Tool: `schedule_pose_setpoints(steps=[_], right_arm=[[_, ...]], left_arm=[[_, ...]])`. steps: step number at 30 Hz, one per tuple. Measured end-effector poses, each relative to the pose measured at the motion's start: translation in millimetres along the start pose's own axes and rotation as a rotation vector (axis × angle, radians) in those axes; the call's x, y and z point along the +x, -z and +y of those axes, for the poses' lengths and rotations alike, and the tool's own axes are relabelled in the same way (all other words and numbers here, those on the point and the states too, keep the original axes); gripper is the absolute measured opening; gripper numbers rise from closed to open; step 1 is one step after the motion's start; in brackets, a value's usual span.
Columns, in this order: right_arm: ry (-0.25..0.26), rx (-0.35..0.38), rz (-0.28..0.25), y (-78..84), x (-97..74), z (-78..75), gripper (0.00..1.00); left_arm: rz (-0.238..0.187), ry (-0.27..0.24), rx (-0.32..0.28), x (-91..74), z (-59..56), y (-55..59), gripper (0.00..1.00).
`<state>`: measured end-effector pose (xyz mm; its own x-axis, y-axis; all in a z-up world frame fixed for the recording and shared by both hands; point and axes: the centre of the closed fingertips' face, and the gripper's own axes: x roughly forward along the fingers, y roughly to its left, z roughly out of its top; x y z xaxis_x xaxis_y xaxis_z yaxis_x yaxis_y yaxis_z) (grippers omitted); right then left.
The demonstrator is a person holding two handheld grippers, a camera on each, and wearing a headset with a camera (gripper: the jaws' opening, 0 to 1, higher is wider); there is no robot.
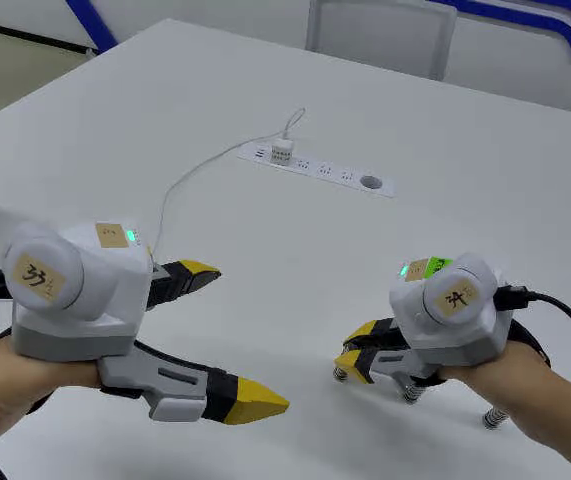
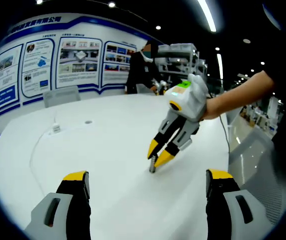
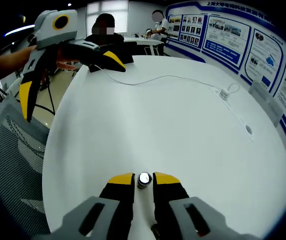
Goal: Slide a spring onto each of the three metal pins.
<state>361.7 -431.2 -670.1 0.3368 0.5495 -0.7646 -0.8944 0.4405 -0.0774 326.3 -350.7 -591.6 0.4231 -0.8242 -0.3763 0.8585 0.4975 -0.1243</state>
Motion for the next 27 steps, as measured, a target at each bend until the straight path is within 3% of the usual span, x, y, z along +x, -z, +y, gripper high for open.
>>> schedule_pose_setpoints(steps=[18,20,21,27], right_arm=[[0.022,0.039,-0.061,-5.3,-23.7,1.8,0.24],[0.029,0.044,-0.082,-6.9,-28.0,2.3,0.26],[0.047,0.011,-0.127,-12.9,-30.8,0.6,0.26],[0.099,0.028,-0.146,-6.5,-46.0,-3.7,0.38]], left_arm=[[-0.007,0.017,0.013,5.1,-7.0,-7.6,0.99],[-0.007,0.022,0.015,5.5,-8.9,-7.6,0.99],[-0.005,0.024,0.016,5.6,-9.6,-7.2,0.99],[0.007,0.027,0.016,5.4,-12.8,-3.2,0.99]])
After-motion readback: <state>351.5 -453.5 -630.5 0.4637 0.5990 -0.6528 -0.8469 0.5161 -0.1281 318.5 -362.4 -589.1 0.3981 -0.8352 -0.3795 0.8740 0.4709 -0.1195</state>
